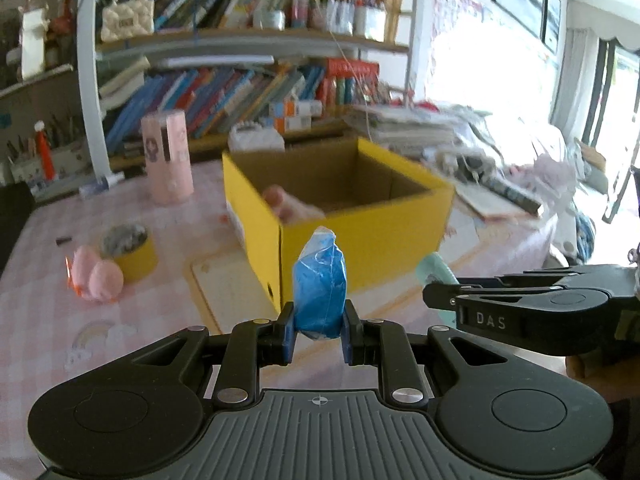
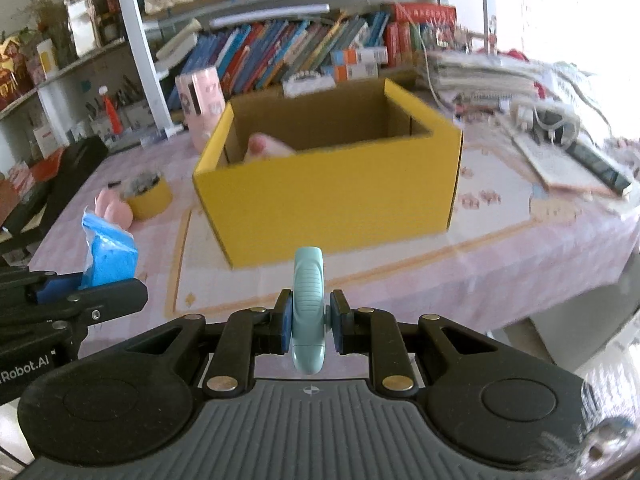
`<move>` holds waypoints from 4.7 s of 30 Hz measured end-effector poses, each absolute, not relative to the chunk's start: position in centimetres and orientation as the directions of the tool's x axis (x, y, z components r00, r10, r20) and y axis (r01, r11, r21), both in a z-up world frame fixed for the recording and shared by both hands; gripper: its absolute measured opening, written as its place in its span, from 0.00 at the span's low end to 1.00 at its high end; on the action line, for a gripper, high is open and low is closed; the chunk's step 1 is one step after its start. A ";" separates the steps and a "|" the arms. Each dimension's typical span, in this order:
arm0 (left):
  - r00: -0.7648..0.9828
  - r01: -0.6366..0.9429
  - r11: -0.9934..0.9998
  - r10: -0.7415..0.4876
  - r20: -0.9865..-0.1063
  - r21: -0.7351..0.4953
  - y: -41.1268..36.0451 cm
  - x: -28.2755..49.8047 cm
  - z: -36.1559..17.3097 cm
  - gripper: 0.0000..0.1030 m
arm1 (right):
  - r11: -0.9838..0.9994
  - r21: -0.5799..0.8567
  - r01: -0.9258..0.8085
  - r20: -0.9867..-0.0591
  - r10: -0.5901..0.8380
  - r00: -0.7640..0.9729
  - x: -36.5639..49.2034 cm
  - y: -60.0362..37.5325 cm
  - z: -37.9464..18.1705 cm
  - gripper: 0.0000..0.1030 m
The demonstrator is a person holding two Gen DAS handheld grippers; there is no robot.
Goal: Organize objects
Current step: 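Lift the blue toy and mint roll and carry them over the yellow box, then open the left gripper over the box while the right gripper releases the mint roll, then withdraw both tools from the box back over the table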
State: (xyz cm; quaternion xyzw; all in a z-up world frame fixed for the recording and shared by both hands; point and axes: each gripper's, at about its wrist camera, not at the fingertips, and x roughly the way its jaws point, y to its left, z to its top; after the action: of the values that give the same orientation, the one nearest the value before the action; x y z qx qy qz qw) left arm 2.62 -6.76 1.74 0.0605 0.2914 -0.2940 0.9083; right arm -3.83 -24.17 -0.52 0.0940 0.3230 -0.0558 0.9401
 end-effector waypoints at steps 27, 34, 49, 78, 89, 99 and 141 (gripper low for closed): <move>0.722 0.502 0.864 -0.438 -0.536 -0.030 -15.8 12.2 1.7 0.20 | 0.998 0.051 0.034 -0.500 -0.004 0.866 8.1 -33.2 3.0 0.18; 0.703 0.467 0.884 -0.386 -0.598 -0.023 -17.0 14.0 0.1 0.20 | 0.999 0.039 -0.035 -0.545 0.050 0.837 10.8 -33.5 1.8 0.18; 0.675 0.477 0.879 -0.352 -0.648 0.019 -18.4 15.9 -1.1 0.20 | 0.986 -0.003 -0.165 -0.648 0.124 0.751 15.5 -32.8 -1.1 0.18; 0.789 0.409 0.912 -0.329 -0.518 0.043 -16.7 13.6 0.9 0.71 | 0.989 0.130 -0.071 -0.652 0.139 0.745 15.7 -33.8 -1.2 0.28; 0.832 0.387 0.922 -0.350 -0.431 -0.003 -13.7 11.0 2.4 0.77 | 0.995 0.099 0.020 -0.566 0.040 0.823 11.6 -32.7 0.7 0.36; 0.810 0.425 0.905 -0.396 -0.433 -0.034 -11.1 8.5 2.2 0.77 | 0.991 0.076 0.114 -0.543 -0.055 0.838 7.0 -31.2 1.4 0.39; 0.694 0.343 0.939 -0.259 -0.672 -0.008 2.5 0.0 -1.6 0.87 | 0.994 0.088 0.059 -0.730 0.024 0.683 -3.6 -15.6 -3.1 0.71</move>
State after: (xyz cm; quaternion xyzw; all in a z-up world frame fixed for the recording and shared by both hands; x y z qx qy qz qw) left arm -0.05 2.49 -1.56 0.0592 0.3553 -0.1639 0.9184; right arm -3.57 -15.60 -3.08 0.0521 0.3980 -0.0097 0.9159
